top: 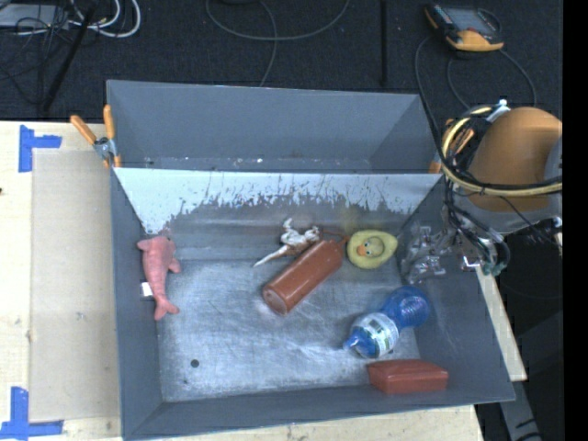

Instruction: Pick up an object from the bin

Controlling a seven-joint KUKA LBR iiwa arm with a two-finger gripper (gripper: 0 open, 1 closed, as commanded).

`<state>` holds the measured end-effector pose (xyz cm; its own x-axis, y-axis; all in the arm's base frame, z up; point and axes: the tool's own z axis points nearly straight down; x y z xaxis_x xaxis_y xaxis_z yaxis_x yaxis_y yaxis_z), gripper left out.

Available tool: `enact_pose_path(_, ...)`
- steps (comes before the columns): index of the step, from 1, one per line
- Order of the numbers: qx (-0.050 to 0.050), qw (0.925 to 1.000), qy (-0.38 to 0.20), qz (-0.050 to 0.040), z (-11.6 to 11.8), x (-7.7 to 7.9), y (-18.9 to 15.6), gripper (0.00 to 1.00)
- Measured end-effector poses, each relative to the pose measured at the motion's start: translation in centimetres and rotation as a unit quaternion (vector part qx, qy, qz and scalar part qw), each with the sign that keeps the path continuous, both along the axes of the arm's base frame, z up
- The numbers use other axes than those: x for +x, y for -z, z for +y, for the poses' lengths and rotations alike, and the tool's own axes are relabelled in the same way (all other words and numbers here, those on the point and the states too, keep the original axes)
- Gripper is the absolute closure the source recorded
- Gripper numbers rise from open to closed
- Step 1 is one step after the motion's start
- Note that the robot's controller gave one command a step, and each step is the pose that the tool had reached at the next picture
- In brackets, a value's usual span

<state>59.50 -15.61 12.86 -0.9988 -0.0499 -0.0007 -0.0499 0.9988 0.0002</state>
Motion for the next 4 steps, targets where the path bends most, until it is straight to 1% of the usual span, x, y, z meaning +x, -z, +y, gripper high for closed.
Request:
enact_pose_path(1, 0.000, 1.0000, 0.005, 0.0008, 1.2, -0.2, -0.9, 1.00)
enact_pose_path(2, 0.000, 1.0000, 0.006, -0.0008, 1.1, 0.0, 0.2, 1.00)
enact_pose_path(3, 0.000, 1.0000, 0.007, 0.0007, 2.1, 0.5, 0.5, 1.00)
enact_pose_path(4, 0.000, 1.0000, 0.008, -0.0010, 2.1, 1.2, 1.0, 1.00)
